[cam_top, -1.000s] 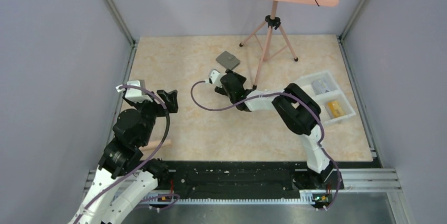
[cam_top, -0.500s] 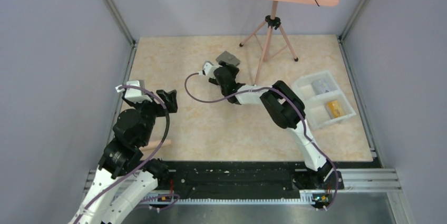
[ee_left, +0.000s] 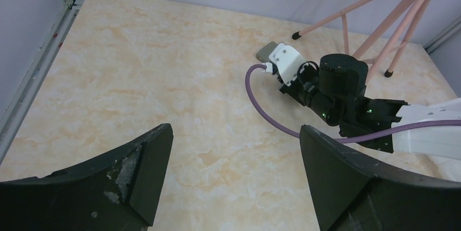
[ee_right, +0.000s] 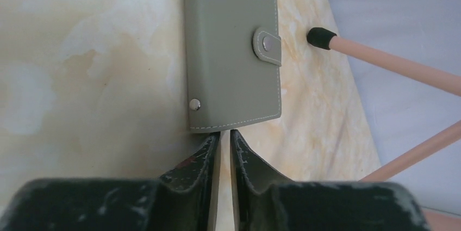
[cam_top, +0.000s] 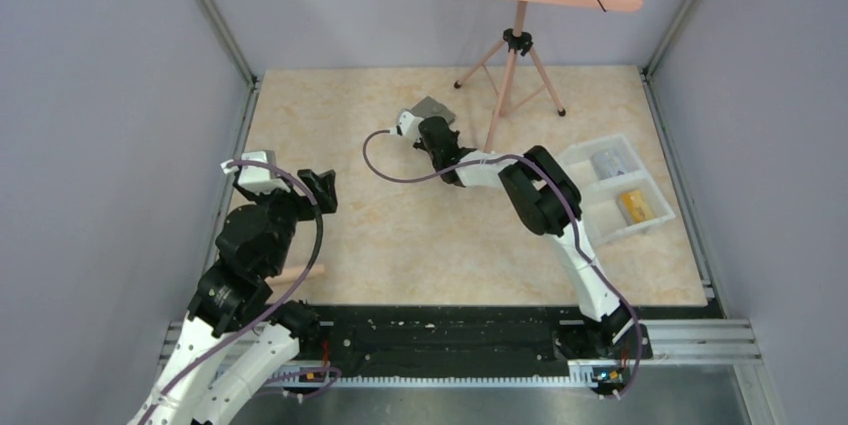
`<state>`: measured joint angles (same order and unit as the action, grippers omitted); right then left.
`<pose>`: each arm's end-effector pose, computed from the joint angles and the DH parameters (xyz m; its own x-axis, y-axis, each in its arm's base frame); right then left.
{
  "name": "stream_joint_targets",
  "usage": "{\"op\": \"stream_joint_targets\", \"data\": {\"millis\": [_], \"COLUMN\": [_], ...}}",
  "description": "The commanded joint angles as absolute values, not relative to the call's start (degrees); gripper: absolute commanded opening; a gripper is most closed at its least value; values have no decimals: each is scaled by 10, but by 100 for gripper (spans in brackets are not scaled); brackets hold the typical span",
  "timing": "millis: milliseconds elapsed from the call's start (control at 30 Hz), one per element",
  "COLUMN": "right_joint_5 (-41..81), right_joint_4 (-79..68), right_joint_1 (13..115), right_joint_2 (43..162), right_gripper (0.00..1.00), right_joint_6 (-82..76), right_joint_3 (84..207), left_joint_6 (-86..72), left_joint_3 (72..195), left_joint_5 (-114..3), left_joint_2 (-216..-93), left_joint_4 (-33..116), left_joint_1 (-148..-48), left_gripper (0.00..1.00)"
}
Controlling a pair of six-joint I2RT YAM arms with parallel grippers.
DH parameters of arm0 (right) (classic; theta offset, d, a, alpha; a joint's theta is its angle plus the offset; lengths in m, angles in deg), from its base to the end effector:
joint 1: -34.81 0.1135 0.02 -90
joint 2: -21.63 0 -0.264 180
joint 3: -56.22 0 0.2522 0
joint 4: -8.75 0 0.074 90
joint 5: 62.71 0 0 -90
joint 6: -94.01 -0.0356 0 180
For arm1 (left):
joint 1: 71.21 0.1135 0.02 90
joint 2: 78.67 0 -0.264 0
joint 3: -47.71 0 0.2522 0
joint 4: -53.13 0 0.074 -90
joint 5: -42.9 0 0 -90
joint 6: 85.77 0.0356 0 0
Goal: Take the credit cards out of the card holder
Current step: Move the card holder to the center of the board.
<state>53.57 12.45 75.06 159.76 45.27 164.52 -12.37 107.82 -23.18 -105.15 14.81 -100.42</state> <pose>0.4151 0.3307 0.1176 -0.0707 -0.8346 -0.5463 -0.4291 0.5199 -0.7387 0.0942 -0.0361 0.3622 -0.0951 -0.2460 -0.9646 0.0691 0.9650 -0.2530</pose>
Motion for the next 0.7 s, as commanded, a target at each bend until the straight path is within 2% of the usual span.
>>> {"op": "stream_joint_targets", "data": {"millis": [0, 33, 300, 667], "right_joint_5": [485, 482, 359, 378], "right_joint_4": [99, 102, 66, 24], "right_joint_1": [748, 748, 748, 732], "right_joint_2": [1609, 1606, 1540, 1551], "right_gripper": [5, 0, 0, 0], "right_joint_6": [446, 442, 400, 315], "right_joint_3": [1671, 1670, 1639, 1710], "left_joint_6": [-122, -122, -119, -120], "left_joint_3": [1077, 1077, 1079, 1076], "left_joint_5": [-222, -221, -215, -221], "left_joint_2": [-1053, -1055, -1054, -1051], "left_joint_4": [162, 163, 160, 163], "left_joint_1": [-1006, -1005, -1005, -1006], "left_gripper": [92, 92, 91, 90]}}
